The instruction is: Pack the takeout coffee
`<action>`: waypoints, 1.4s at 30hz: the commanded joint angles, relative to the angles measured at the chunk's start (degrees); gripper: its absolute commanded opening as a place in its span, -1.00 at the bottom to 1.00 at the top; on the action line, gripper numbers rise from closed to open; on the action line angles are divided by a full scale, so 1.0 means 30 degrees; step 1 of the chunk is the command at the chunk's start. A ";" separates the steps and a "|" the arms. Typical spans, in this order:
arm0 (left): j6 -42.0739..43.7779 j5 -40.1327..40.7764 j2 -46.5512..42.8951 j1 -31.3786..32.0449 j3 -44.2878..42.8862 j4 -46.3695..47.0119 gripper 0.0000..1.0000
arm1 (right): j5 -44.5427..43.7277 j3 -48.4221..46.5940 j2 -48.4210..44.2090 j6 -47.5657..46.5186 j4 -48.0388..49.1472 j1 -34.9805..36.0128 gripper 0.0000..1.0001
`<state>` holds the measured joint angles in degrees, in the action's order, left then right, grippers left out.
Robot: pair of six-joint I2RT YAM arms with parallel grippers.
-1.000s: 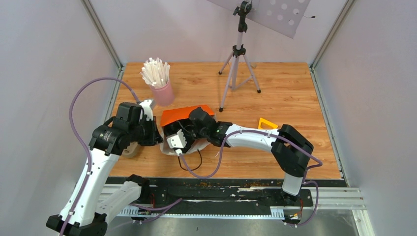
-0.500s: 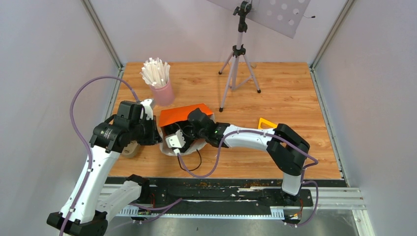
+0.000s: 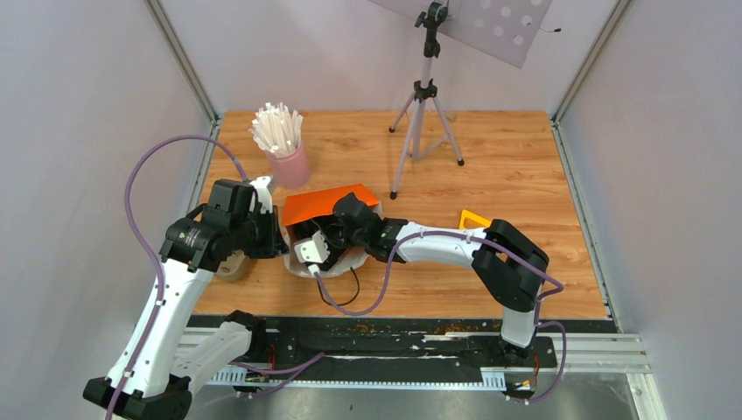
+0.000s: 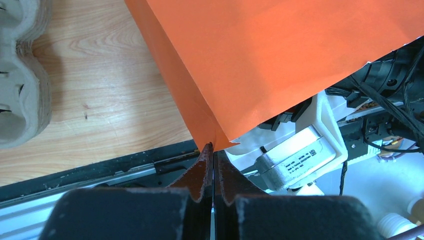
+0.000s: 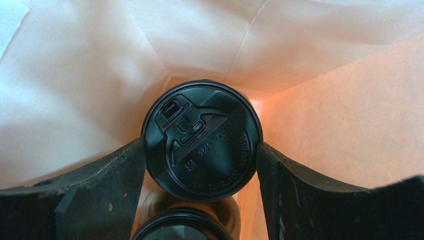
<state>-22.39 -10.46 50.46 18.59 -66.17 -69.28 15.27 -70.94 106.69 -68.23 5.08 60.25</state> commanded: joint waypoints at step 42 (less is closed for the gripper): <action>-0.0175 -0.0344 0.0933 -0.0102 -0.1631 0.0522 -1.00 | 0.1773 -0.1932 -0.1042 0.3161 -0.1882 -0.0249 0.04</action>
<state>-22.79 -11.03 52.90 18.59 -67.92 -68.64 18.17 -76.14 106.61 -61.52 -2.87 59.75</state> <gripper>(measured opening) 0.006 0.553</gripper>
